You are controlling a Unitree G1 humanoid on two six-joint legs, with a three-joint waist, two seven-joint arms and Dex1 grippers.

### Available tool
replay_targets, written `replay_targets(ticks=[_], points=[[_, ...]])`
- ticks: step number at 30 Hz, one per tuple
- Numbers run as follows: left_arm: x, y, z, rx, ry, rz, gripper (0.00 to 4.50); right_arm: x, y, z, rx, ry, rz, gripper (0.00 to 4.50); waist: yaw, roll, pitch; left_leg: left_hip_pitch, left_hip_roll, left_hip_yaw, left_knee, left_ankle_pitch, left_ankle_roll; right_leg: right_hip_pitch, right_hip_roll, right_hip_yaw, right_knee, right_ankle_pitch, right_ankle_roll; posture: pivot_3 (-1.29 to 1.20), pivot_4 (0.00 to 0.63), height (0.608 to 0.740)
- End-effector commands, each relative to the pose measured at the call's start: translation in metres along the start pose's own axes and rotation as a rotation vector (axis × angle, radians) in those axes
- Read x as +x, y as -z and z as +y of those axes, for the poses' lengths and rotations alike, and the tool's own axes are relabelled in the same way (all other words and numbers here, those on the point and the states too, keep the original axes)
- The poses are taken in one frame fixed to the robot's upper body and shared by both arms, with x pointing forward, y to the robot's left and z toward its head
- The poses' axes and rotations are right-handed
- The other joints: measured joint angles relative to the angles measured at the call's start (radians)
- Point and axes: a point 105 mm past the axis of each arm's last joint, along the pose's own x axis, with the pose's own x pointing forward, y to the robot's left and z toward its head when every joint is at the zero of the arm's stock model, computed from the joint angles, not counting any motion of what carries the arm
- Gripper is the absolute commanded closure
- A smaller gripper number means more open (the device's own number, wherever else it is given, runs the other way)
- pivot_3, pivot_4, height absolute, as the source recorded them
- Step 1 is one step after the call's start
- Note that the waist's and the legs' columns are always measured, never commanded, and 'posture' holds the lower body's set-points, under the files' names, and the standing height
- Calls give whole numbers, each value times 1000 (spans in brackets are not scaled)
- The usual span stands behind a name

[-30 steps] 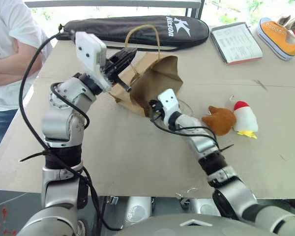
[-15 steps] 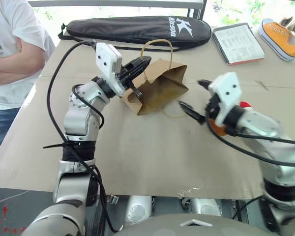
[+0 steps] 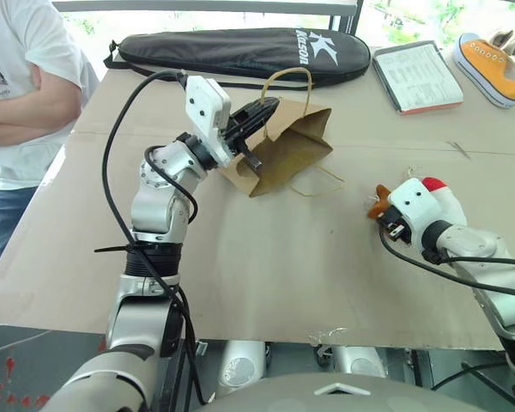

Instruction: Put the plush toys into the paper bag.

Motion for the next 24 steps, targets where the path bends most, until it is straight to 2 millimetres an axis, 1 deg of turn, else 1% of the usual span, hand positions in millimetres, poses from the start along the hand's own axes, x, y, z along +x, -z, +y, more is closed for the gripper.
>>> replay_targets(ticks=[1,3,4,5,6,7,8,10,12,14,16,17,18,19,21,22,24], points=[[2,-14,5,-30,-13,-62,4500,-25,-48,6,67,-96,-280,4372,0,0,0,0,0,0,0,0,0,0,0,0,0,0,0,0,150,740],[1,-14,5,-55,-10,-61,4500,-41,-82,13,171,-188,-469,4445,-5,0,0,0,0,-1,0,0,0,0,0,0,0,0,0,0,150,740],[1,-13,4,-65,-2,-59,4500,-47,-97,18,165,-236,-539,4445,-8,0,0,0,1,0,0,0,0,0,1,1,1,0,0,0,150,740],[1,-13,3,-72,3,-57,4500,-51,-106,21,153,-267,-577,4445,-11,0,0,0,1,-1,0,0,0,0,1,0,1,0,0,0,150,740],[2,-14,0,-82,17,-64,4500,-48,-116,28,115,-297,-595,4445,-12,0,0,1,1,-1,0,-1,2,0,1,0,1,0,0,0,150,740],[2,-15,-2,-88,28,-68,4500,-45,-122,32,89,-315,-600,4445,-14,0,0,1,2,-1,0,-1,2,0,1,0,1,0,0,0,150,740],[3,-17,-4,-98,37,-76,4500,-36,-126,38,30,-324,-588,4445,-14,0,0,1,2,-1,0,-1,2,0,1,0,1,0,0,0,150,740],[6,-19,-6,-112,45,-83,4500,-15,-126,48,-78,-345,-536,4445,-16,0,0,1,1,-1,0,-1,2,0,1,-1,1,0,0,0,150,740],[8,-26,-14,-126,79,-104,4500,31,-134,52,-222,-328,-494,4445,-20,0,0,0,0,-1,0,0,0,0,1,-1,1,0,0,0,150,740],[9,-30,-19,-141,104,-116,4500,60,-144,57,-361,-313,-490,4445,-27,0,1,1,-1,0,1,1,-1,0,1,1,1,0,0,0,150,740],[9,-29,-22,-144,106,-109,4500,75,-150,62,-406,-338,-497,4445,-26,0,1,1,-1,1,1,1,-1,-1,1,1,1,0,0,0,150,740],[8,-27,-24,-150,107,-105,4500,87,-160,66,-455,-336,-516,4445,-26,0,1,0,-1,0,0,1,-2,-1,1,0,1,0,0,0,150,740],[6,-25,-26,-155,108,-100,4500,98,-169,72,-445,-374,-515,4445,-28,1,1,0,0,0,0,1,-2,-1,2,0,1,0,0,0,150,740],[5,-24,-27,-160,106,-95,4500,103,-174,81,-456,-433,-521,4445,-31,1,1,0,0,0,-1,1,-2,-2,2,1,0,0,0,0,150,740],[3,-21,-27,-166,94,-89,4500,113,-176,88,-511,-479,-516,3720,-32,1,1,0,1,1,-2,1,-2,-3,2,1,0,0,0,0,150,740],[2,-21,-27,-168,90,-88,4500,116,-176,88,-535,-485,-516,3492,-31,1,1,-1,1,1,-2,1,-2,-3,2,1,1,0,0,0,150,740],[-1,-20,-25,-164,72,-83,4500,116,-179,89,-531,-498,-548,2544,-24,1,1,-1,2,0,-2,1,-2,-3,1,0,1,0,0,0,150,740]])
